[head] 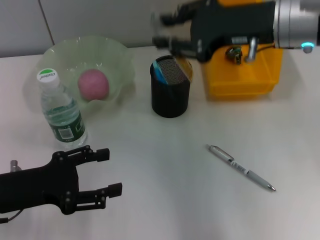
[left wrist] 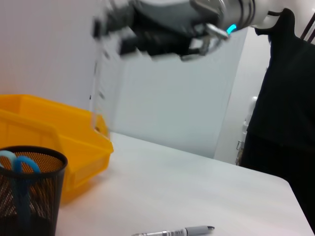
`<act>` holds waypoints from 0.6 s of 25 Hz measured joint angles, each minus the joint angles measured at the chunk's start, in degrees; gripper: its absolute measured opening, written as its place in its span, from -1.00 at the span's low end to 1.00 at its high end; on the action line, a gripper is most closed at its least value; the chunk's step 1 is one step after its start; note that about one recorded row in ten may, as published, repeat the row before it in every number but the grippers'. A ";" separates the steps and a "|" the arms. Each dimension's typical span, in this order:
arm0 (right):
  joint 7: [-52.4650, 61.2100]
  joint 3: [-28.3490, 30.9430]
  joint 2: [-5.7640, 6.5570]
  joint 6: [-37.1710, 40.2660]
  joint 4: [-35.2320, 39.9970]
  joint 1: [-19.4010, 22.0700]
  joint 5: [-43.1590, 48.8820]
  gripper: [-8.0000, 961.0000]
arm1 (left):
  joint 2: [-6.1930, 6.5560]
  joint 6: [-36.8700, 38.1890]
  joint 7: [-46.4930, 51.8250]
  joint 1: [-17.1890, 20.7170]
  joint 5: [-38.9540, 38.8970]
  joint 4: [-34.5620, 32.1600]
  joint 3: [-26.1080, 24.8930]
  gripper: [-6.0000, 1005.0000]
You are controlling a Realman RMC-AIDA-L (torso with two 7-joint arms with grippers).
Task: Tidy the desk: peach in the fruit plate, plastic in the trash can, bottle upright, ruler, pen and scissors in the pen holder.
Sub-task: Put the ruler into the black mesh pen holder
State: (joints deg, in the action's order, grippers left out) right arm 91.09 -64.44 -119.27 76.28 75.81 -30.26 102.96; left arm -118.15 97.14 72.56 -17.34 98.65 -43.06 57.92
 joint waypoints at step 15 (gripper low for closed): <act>-5.26 -6.33 -0.24 -21.02 -15.88 -2.37 -11.37 -0.20 | 0.03 0.64 0.18 -0.71 1.02 0.00 0.09 0.68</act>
State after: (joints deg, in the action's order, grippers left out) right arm 85.83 -70.77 -119.51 55.26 59.93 -32.63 91.59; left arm -118.12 97.78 72.74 -18.06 99.67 -43.06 58.01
